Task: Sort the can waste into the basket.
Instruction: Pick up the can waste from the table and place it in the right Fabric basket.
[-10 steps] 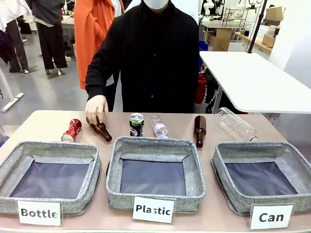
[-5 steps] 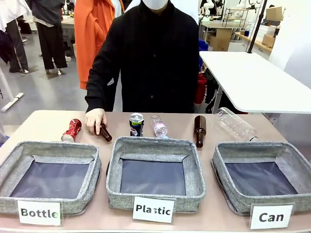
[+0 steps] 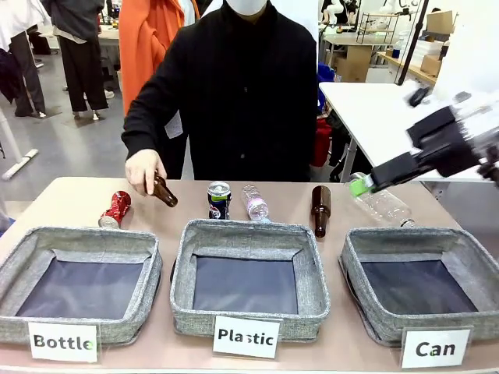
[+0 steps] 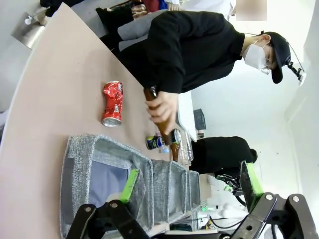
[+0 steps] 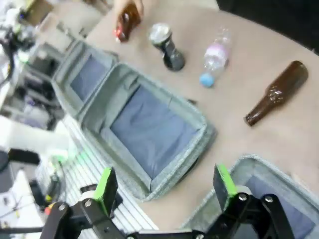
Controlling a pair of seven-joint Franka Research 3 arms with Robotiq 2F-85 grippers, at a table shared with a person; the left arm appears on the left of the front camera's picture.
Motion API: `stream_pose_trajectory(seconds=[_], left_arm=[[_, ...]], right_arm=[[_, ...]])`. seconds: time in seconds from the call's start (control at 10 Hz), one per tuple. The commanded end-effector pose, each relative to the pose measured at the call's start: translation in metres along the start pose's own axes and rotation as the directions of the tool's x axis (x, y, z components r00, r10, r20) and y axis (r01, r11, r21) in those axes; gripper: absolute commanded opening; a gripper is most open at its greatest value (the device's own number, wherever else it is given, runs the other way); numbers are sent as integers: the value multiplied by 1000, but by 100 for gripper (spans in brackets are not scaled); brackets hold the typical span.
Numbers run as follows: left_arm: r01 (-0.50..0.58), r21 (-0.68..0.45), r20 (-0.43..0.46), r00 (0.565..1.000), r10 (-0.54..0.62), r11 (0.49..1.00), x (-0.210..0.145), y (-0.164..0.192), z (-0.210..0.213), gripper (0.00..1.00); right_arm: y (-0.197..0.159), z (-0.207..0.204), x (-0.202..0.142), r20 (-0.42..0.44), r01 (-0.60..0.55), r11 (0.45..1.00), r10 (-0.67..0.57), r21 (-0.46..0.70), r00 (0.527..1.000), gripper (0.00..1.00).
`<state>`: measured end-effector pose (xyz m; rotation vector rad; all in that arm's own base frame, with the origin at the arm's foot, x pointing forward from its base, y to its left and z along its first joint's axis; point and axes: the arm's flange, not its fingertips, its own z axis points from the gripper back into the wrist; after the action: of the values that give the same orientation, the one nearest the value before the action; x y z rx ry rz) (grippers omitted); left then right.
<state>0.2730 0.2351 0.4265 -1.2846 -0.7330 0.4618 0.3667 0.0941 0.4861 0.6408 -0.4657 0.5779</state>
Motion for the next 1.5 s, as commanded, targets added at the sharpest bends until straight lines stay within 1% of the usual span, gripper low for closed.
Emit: stream_pose_trajectory(seconds=[0.0,0.1,0.2,0.3,0.4,0.5,0.6,0.7,0.8,0.9,1.0,1.1,1.2,1.3,1.4], left_arm=[[1,-18,7,1000,-1,1000,1,-3,1,100],[1,-18,7,1000,-1,1000,1,-3,1,100],[1,-18,7,1000,-1,1000,1,-3,1,100],[1,0,1,1000,-1,1000,0,0,0,100],[-116,-135,28,992,121,984,5,-42,30,100],[-84,-131,10,996,86,988,7,-74,59,100],[-30,-97,-14,999,29,995,2,-90,93,100],[9,-72,-18,1000,-10,997,-8,-95,122,100],[39,-49,-52,998,-41,998,-14,-98,140,100],[53,-59,-74,996,-58,997,-20,-100,152,100],[53,-71,-78,995,-58,996,-25,-98,155,100],[53,-77,-80,995,-59,996,-27,-98,158,100],[44,-95,-75,996,-52,994,-25,-98,158,100],[33,-105,-70,997,-41,994,-25,-98,155,100],[20,-127,-90,995,-31,992,-28,-98,154,100]], right_arm=[[-14,32,-2,88,162,972,-149,-169,985,100],[0,0,0,0,0,1000,0,0,1000,100],[0,0,0,0,0,1000,0,0,1000,100],[-10,0,0,0,34,998,-34,-52,999,100],[-17,-16,16,-65,-138,990,137,-3,988,100],[-26,-36,37,-77,-274,959,279,69,957,100],[-35,-55,54,-77,-363,923,374,127,924,100],[-45,-78,67,-76,-421,892,437,165,896,100],[-54,-100,81,-52,-468,856,490,220,870,100],[-62,-129,96,-13,-518,823,535,234,845,100],[-72,-153,107,42,-569,789,576,232,816,100],[-78,-178,113,133,-639,705,633,309,762,100],[-83,-201,117,195,-673,652,652,349,733,100],[-87,-224,120,241,-684,643,644,344,726,100],[-90,-240,121,228,-686,658,650,310,725,100]])
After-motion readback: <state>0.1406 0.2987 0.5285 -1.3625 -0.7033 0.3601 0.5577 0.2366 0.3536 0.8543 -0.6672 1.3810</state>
